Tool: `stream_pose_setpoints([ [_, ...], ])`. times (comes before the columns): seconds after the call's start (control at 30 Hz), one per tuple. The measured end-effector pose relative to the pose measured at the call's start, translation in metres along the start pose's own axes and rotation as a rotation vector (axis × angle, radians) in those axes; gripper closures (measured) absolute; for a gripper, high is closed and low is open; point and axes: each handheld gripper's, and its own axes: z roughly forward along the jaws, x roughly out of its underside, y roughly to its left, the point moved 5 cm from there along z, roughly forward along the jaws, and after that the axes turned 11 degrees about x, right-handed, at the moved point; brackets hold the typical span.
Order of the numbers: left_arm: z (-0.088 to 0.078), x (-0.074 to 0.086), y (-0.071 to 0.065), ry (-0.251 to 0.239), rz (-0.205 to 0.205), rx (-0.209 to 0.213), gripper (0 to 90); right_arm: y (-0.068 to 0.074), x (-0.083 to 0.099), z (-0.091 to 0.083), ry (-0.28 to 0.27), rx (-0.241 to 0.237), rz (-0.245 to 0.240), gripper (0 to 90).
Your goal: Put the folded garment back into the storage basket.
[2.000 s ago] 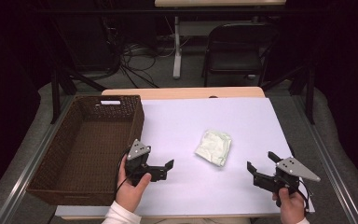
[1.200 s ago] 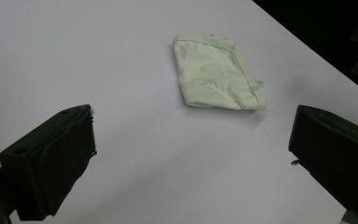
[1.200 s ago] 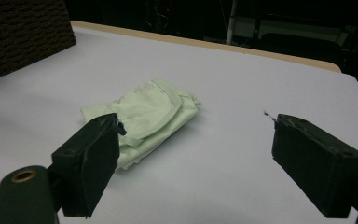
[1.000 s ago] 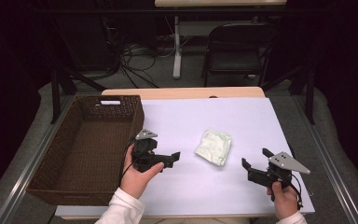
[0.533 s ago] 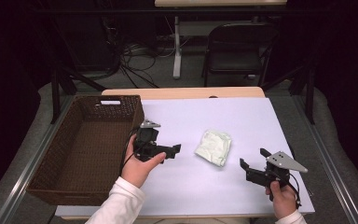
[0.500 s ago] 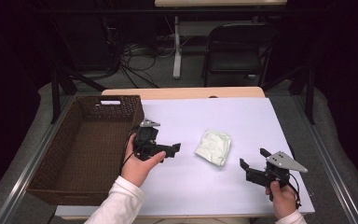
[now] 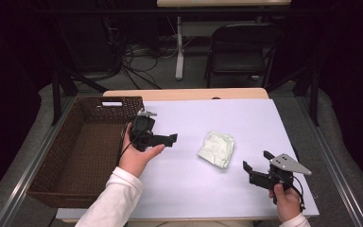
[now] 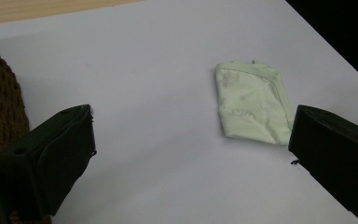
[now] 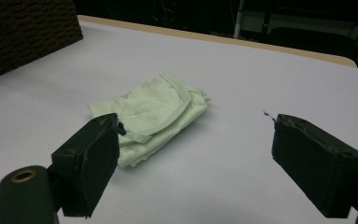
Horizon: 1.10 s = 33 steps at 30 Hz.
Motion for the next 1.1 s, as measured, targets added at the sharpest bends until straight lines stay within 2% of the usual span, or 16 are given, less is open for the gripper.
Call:
stream_pose_setpoints([
  [0.13, 0.000, -0.005, 0.004, -0.009, -0.001, -0.001, 0.4, -0.001, 0.001, 0.001, 0.003, 0.000, 0.008, 14.6],
  [0.43, -0.002, -0.014, 0.008, -0.017, -0.070, 0.008, 0.4, 0.000, 0.001, 0.001, 0.010, -0.010, 0.010, 14.6],
  [0.57, -0.003, -0.017, 0.011, -0.006, -0.078, -0.001, 0.4, 0.000, 0.002, 0.002, 0.011, -0.011, 0.010, 14.6],
  [0.63, -0.003, -0.019, 0.012, -0.006, -0.068, -0.010, 0.4, 0.000, 0.002, 0.002, 0.012, -0.011, 0.008, 14.6],
  [0.73, -0.003, -0.022, 0.014, -0.004, -0.030, -0.036, 0.4, 0.001, 0.002, 0.002, 0.014, -0.013, 0.008, 14.6],
  [0.8, -0.002, -0.024, 0.015, 0.000, -0.026, -0.037, 0.4, 0.001, 0.002, 0.002, 0.014, -0.014, 0.009, 14.6],
  [1.03, 0.005, -0.031, 0.015, -0.002, 0.022, -0.073, 0.4, 0.000, 0.002, 0.002, 0.015, -0.016, 0.006, 14.6],
  [1.1, 0.007, -0.033, 0.014, -0.004, 0.036, -0.069, 0.4, 0.001, 0.002, 0.002, 0.017, -0.019, 0.007, 14.6],
])
